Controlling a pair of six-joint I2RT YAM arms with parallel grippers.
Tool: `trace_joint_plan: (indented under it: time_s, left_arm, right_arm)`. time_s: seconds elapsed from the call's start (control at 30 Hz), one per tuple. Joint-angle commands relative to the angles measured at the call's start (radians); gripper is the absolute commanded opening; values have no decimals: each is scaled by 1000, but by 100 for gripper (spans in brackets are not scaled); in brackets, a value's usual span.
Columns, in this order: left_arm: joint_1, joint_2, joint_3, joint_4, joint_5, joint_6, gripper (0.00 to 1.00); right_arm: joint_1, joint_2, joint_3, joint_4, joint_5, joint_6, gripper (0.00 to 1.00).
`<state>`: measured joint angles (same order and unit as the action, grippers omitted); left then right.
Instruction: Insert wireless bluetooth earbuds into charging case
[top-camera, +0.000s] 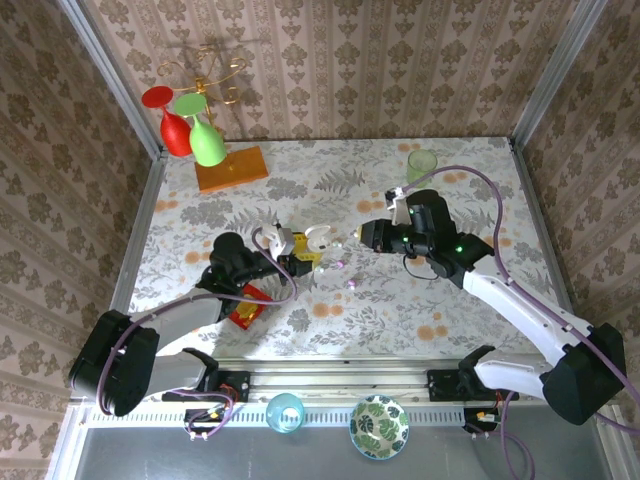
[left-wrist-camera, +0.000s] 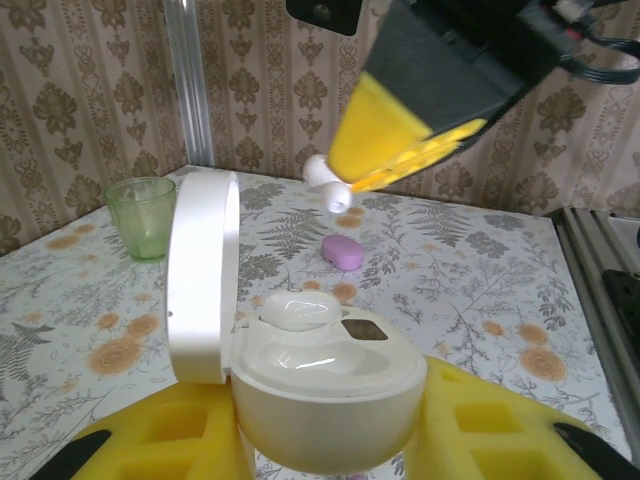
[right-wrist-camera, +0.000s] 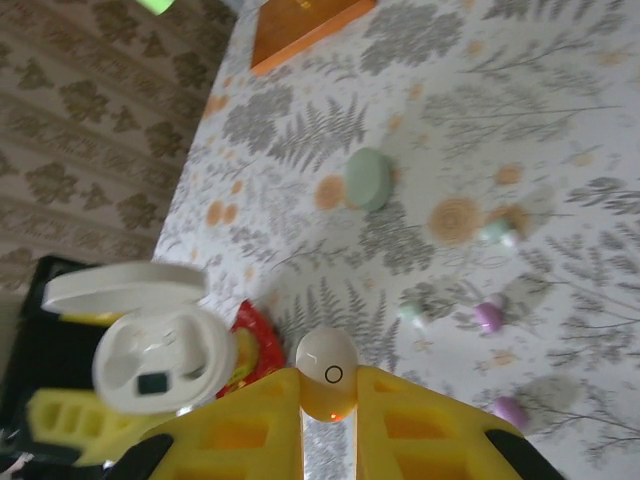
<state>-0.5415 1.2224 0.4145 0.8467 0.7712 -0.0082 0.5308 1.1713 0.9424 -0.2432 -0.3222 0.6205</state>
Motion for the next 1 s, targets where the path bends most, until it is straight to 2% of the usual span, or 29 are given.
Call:
trace_joint_plan:
  time_s: [0.0,0.43,0.97]
  left_arm:
    - [8,-5,15,-1,-40,36,20]
    - [8,-9,16,-3,-51,30,19]
    - [8,-12,9,5,-44,27,19]
  right_arm:
    - [48,-5,52,11,-40,-10,16]
    - [188,151,182,36,-35,-28,16]
    - [217,206,221,-16,31,-61,16]
